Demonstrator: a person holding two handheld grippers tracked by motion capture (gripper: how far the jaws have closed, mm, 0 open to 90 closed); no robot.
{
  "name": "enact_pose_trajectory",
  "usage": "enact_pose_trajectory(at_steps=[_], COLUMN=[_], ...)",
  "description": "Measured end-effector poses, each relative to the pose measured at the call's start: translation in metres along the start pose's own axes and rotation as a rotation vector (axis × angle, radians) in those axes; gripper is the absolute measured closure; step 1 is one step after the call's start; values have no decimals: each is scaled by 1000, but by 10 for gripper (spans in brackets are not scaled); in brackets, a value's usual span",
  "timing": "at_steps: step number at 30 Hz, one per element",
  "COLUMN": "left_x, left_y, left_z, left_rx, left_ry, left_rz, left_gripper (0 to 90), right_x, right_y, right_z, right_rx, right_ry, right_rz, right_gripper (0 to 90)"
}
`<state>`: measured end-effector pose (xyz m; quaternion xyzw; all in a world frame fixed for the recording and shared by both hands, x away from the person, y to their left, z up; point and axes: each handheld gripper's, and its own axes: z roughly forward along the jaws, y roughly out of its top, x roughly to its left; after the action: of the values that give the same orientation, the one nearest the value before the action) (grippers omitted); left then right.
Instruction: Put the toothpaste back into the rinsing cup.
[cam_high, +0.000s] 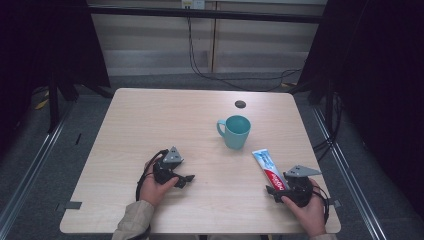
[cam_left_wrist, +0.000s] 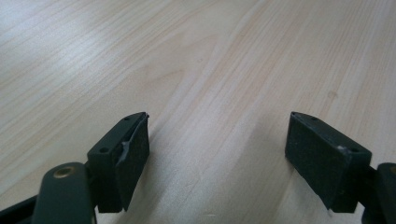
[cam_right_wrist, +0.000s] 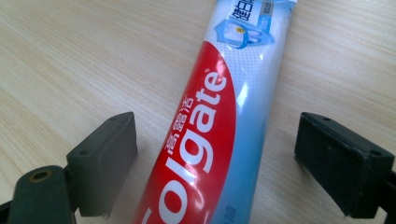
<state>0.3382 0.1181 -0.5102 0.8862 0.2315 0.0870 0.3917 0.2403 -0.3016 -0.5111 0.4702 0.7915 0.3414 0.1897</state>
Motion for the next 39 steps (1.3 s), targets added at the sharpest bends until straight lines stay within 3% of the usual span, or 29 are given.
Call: enact_pose_trajectory(at_steps=[12, 16, 27, 30, 34, 39], left_x=[0, 0, 1, 1, 1, 1], left_y=[0, 0, 0, 0, 0, 0], left_z=[0, 0, 0, 0, 0, 0], left_rx=[-3, 2, 0, 0, -3, -2], left_ry=[0, -1, -3, -3, -4, -4], left_rz=[0, 2, 1, 1, 1, 1], left_gripper=[216, 216, 216, 216, 216, 216], right_x=[0, 0, -4, -7, -9, -11], right_y=[0, 8, 25, 30, 39, 48], right_z=[0, -1, 0, 0, 1, 4], right_rx=[1, 75, 204, 218, 254, 297], right_ry=[4, 15, 52, 57, 46, 51], right_rz=[-5, -9, 29, 31, -1, -6], right_gripper=[127, 132, 150, 156, 158, 158])
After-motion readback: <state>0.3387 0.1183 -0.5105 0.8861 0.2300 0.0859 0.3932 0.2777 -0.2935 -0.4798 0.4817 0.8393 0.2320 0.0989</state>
